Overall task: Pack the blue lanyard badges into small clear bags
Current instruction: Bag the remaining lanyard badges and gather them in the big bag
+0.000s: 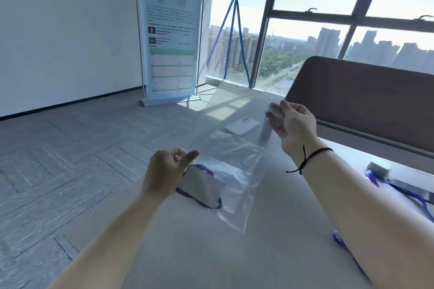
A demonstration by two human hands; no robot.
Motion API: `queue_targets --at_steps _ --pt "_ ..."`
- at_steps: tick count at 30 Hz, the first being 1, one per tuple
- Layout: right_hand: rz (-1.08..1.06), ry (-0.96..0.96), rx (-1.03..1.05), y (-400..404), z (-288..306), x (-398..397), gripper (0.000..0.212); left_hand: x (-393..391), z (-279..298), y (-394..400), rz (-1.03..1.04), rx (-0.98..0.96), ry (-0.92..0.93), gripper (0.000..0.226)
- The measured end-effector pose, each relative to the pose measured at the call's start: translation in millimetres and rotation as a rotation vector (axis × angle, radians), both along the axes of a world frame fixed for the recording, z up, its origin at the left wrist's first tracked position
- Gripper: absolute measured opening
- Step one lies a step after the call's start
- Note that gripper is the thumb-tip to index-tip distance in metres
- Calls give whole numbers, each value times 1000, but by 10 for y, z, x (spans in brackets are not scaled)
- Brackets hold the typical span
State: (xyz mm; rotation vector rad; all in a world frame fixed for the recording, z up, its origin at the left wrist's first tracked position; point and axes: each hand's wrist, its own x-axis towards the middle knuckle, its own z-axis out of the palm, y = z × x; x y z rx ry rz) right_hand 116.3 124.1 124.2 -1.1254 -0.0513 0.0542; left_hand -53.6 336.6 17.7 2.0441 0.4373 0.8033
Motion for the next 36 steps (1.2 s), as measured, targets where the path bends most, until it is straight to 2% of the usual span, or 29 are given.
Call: queue_targets --at_steps 3,7,9,11,13,14,15,17,19,21,23,26,28,32,36 --pt "-10 69 -16 108 -169 261 10 178 -31 197 -9 50 54 40" --pt "-44 136 -103 184 -492 581 9 425 -196 393 13 105 100 30" --pt "-55 169 -146 213 -681 715 8 499 -316 453 49 163 121 34" --pt "-82 180 -184 226 -872 839 17 546 -383 472 62 194 144 42" --pt "-165 157 -335 254 -1047 932 47 550 -380 427 56 246 193 45" --pt "-221 102 -496 280 -1108 929 66 541 -360 386 66 293 232 46" --pt "-258 3 -687 294 -1121 829 75 530 -340 340 92 356 263 47" --pt "-244 -315 -1095 318 -1153 487 64 501 -305 265 159 463 238 48" --pt "-73 -607 -1311 333 -1150 28 54 491 -299 207 118 498 120 44" --pt "227 -678 -1319 319 -1217 -341 50 514 -305 146 -24 523 106 40" --pt "437 -664 -1369 307 -1319 -566 53 552 -372 83 -175 547 254 44" --pt "478 -682 -1538 268 -1457 -675 59 602 -495 44 -288 546 489 47" --pt "470 -687 -1601 265 -1492 -675 60 614 -528 44 -287 553 557 48" --pt "487 -672 -1606 215 -1475 -705 63 577 -493 11 -246 542 558 51" --pt "481 -672 -1466 -184 -1381 -824 59 443 -285 -240 -128 627 290 36"
